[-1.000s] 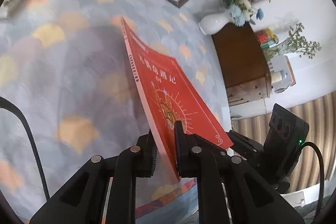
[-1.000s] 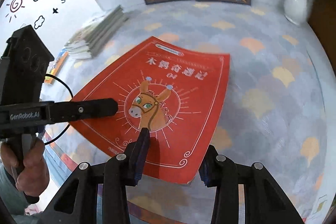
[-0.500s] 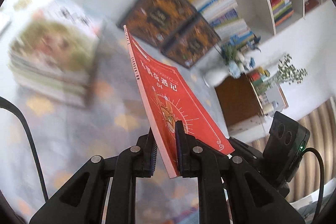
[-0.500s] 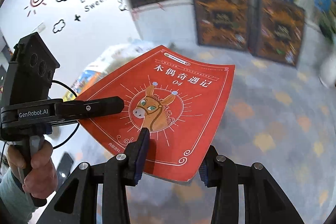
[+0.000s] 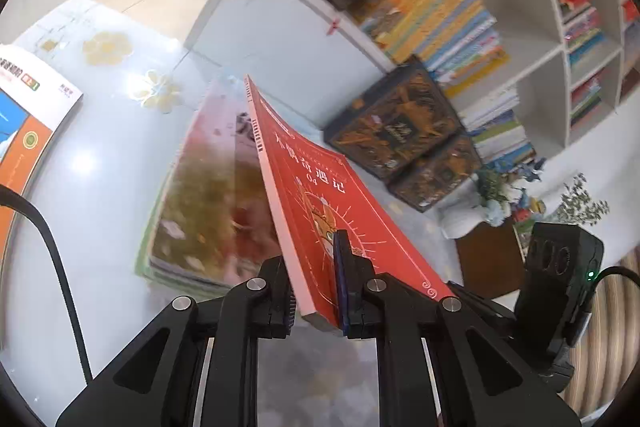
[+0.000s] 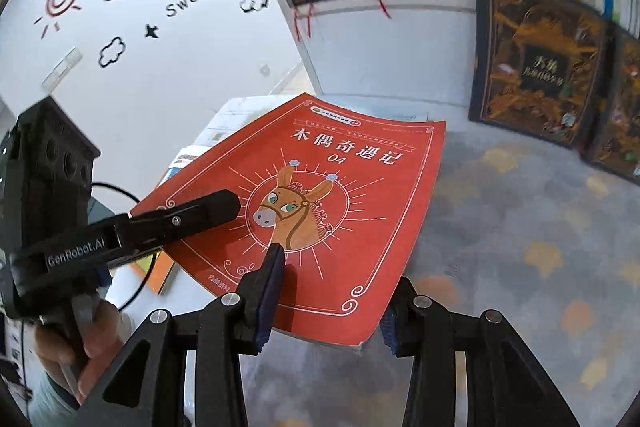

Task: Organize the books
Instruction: 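Carry the red book over the pile and lower it on top, then open the right gripper to release the red book and withdraw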

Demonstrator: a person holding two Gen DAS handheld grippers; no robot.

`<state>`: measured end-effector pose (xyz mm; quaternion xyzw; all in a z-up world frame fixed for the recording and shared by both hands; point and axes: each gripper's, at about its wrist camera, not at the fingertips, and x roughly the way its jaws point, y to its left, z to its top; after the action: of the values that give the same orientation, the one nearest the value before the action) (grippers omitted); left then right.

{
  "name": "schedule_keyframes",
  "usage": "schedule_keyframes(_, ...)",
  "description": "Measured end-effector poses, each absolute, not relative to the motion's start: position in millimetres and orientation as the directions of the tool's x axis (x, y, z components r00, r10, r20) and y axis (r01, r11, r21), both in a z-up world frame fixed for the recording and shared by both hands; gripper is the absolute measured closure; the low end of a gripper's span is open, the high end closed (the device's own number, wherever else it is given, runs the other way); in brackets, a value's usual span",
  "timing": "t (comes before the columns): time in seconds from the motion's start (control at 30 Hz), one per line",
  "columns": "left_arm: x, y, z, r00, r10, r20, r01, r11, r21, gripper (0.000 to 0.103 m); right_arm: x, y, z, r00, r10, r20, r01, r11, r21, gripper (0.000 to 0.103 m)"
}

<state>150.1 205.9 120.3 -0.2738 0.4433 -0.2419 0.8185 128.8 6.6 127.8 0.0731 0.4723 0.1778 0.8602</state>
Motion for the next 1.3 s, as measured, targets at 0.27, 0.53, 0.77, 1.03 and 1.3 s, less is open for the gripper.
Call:
schedule_keyframes(0.27,179,214,86,0.48,-0.66,-0.578,0.119,0.701,-0.703,0.092,164,12,107,0.466,0.326,-0.822,-0.187,0.945,0.269,0.061)
schedule_keyframes(0.53,178,230,73,0.475,-0.653,-0.59,0.083,0.701,-0.708,0.091,173,18,89,0.407,0.35,-0.844,-0.148,0.937,0.317,0.057)
schedule_keyframes(0.77,155,257,79,0.551,-0.559,-0.62,0.012,0.748,-0.664,0.091,171,26,81,0.391,0.35,-0.852,-0.143,0.937,0.319,0.054)
schedule_keyframes(1.03,118,247,90,0.547,-0.482,-0.684,0.032,0.829,-0.559,0.091,143,11,77,0.348,0.321,-0.881,-0.137,0.947,0.291,0.043)
schedule_keyframes(1.3,64,182,110,0.509,-0.442,-0.738,0.131,0.888,-0.441,0.087,69,-57,71,0.313,0.32,-0.894,-0.003,0.942,0.336,0.043)
